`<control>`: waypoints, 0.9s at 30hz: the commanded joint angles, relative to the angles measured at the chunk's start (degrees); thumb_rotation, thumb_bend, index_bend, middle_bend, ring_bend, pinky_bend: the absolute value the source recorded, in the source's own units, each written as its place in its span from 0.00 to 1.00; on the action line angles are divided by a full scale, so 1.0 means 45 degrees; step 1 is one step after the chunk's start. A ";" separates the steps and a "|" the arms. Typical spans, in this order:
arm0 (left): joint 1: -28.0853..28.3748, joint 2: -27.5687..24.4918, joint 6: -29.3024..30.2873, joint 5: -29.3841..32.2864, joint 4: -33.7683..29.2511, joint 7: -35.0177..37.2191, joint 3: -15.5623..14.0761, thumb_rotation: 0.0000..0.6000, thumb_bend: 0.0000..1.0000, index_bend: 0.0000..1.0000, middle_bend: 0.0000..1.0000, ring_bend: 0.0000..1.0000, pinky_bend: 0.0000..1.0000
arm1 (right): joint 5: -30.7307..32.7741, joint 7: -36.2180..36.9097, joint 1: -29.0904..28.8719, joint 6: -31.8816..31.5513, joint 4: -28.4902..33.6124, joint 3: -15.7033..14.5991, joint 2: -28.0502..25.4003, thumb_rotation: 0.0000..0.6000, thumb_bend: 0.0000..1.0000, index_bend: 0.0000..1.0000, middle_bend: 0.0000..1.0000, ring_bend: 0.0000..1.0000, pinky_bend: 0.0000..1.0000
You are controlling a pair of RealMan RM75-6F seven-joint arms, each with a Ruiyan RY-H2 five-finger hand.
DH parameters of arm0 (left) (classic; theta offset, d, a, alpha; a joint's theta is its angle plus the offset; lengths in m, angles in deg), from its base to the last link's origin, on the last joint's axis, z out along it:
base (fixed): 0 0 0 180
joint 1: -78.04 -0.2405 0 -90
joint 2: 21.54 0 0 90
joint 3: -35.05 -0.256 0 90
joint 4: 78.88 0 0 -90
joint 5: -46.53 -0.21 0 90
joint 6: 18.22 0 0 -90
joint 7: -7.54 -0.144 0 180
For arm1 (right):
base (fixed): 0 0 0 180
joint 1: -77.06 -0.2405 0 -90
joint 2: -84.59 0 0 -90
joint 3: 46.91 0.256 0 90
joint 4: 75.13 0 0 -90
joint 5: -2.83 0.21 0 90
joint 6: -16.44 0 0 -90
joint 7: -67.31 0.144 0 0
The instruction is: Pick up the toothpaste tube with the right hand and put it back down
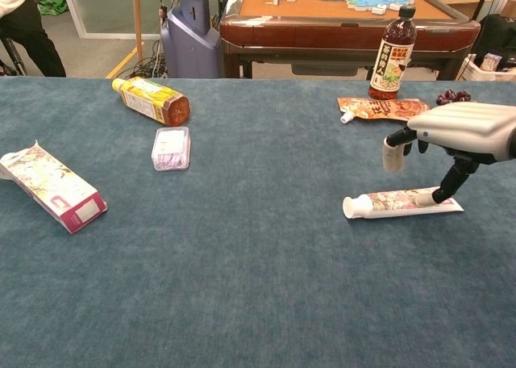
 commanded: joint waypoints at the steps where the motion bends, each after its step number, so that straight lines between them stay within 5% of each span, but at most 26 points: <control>1: 0.0016 0.0030 -0.0022 -0.0014 0.0018 0.0021 0.0008 1.00 0.22 0.20 0.43 0.36 0.01 | 0.0204 -0.0126 -0.0140 0.0086 -0.0383 -0.0106 0.0365 1.00 0.25 0.37 0.39 0.28 0.30; 27: -0.0197 0.0005 0.0053 0.0064 0.0349 0.0432 0.0000 1.00 0.22 0.19 0.43 0.36 0.01 | 0.1224 -0.0442 -0.0969 0.0640 -0.1612 -0.0356 0.1571 1.00 0.25 0.38 0.44 0.28 0.30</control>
